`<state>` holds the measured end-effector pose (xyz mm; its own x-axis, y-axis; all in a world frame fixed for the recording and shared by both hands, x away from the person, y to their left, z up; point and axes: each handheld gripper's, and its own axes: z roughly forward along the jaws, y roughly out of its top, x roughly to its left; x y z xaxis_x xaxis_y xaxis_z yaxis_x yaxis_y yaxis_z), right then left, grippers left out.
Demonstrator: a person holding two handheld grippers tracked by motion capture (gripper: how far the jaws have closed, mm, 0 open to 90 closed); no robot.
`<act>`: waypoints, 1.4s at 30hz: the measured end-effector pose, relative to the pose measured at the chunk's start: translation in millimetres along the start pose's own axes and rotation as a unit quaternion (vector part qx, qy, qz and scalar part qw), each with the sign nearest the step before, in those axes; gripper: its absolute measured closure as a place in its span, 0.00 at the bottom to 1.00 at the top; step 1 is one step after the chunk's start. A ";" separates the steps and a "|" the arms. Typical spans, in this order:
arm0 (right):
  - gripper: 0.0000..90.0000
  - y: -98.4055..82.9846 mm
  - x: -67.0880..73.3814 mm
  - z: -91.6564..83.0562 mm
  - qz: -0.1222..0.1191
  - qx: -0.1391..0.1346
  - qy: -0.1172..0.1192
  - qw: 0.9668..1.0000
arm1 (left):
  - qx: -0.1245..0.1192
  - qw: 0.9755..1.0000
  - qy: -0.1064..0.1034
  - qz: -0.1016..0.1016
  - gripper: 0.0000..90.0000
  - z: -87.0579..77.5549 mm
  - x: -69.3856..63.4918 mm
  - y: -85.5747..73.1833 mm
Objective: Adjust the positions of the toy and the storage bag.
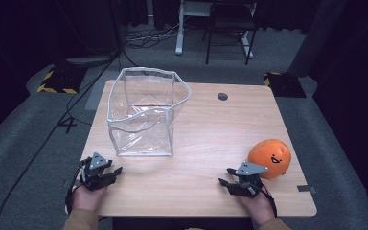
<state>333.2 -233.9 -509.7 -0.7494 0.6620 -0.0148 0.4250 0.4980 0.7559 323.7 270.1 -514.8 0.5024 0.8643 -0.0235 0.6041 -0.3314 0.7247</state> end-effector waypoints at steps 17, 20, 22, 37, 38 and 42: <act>0.66 43.6 6.5 -1.7 -0.003 0.008 0.012 1.000 | -0.053 0.998 -0.005 -0.023 0.52 -9.5 1.2 21.9; 0.67 54.1 6.3 1.0 -0.004 0.012 0.015 1.000 | -0.063 0.998 -0.002 -0.027 0.53 -10.8 2.1 23.3; 0.68 57.5 6.3 1.6 -0.005 0.014 0.016 1.000 | -0.066 0.997 -0.004 -0.030 0.53 -11.4 2.8 23.3; 0.70 107.9 18.2 36.9 -0.057 0.020 0.042 0.997 | -0.075 0.996 0.010 -0.043 0.52 -35.7 0.4 5.0; 0.70 107.9 18.2 36.9 -0.057 0.020 0.042 0.997 | -0.075 0.996 0.010 -0.043 0.52 -35.7 0.4 5.0; 0.70 119.8 23.3 48.8 -0.071 0.021 0.050 0.996 | -0.070 0.996 0.019 -0.059 0.52 -41.3 4.1 -2.4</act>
<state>391.4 -131.5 -451.4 -0.8491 0.5256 -0.0531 0.3305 0.6069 0.7228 298.7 290.0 -488.2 0.4083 0.9084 -0.0906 0.5634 -0.1726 0.8080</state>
